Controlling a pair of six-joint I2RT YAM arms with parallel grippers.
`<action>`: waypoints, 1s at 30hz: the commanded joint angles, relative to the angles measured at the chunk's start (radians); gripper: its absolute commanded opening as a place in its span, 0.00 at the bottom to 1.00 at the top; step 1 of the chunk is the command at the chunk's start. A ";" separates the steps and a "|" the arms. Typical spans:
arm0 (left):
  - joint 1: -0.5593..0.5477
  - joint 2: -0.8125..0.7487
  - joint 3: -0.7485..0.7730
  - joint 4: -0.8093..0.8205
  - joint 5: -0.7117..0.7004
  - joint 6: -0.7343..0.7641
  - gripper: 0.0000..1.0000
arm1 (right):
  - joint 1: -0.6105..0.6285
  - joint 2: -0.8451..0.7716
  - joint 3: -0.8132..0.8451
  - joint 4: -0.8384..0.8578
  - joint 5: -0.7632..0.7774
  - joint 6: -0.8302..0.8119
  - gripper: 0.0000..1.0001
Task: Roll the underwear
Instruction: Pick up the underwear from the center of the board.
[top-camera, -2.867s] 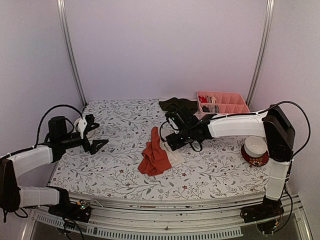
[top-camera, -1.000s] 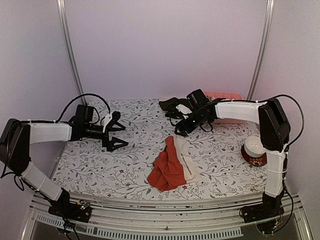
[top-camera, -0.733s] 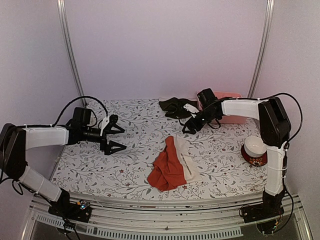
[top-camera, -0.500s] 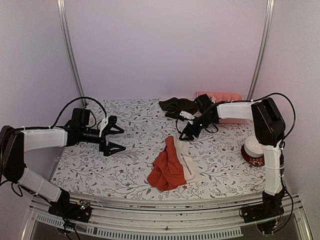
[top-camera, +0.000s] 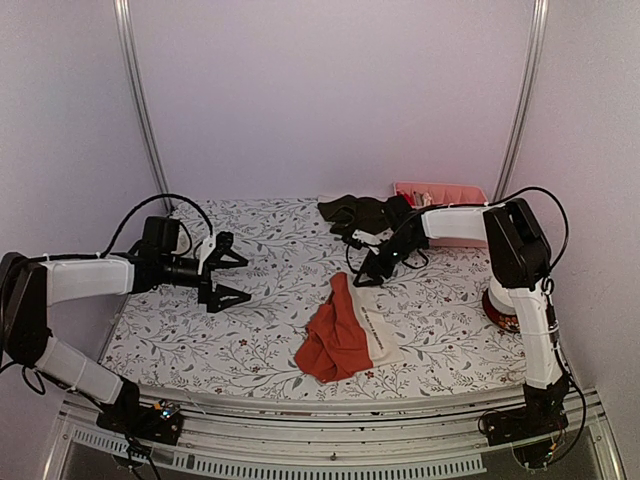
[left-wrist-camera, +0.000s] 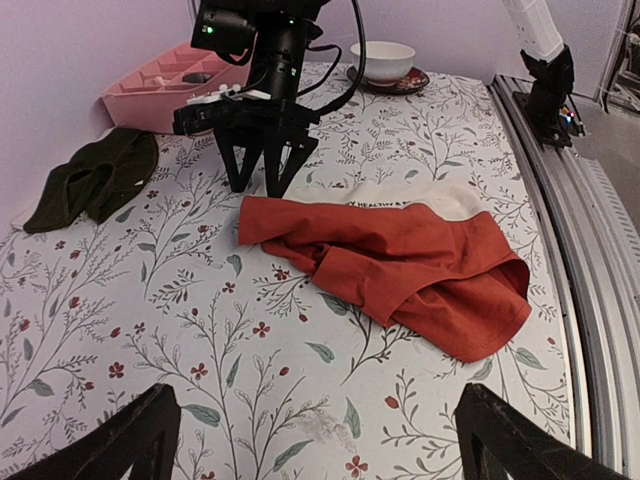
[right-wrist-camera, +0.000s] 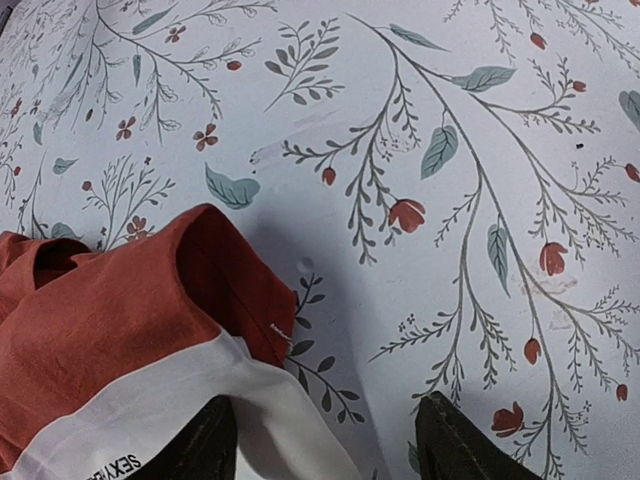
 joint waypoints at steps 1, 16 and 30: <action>-0.008 -0.015 -0.013 0.012 0.013 0.007 0.99 | 0.001 0.020 0.032 -0.053 -0.041 -0.017 0.53; -0.009 -0.010 -0.009 0.013 0.007 -0.002 0.98 | 0.034 -0.137 -0.049 0.043 -0.005 0.013 0.02; -0.008 -0.026 -0.038 0.099 -0.045 -0.054 0.99 | 0.438 -0.615 -0.340 0.205 0.555 0.149 0.02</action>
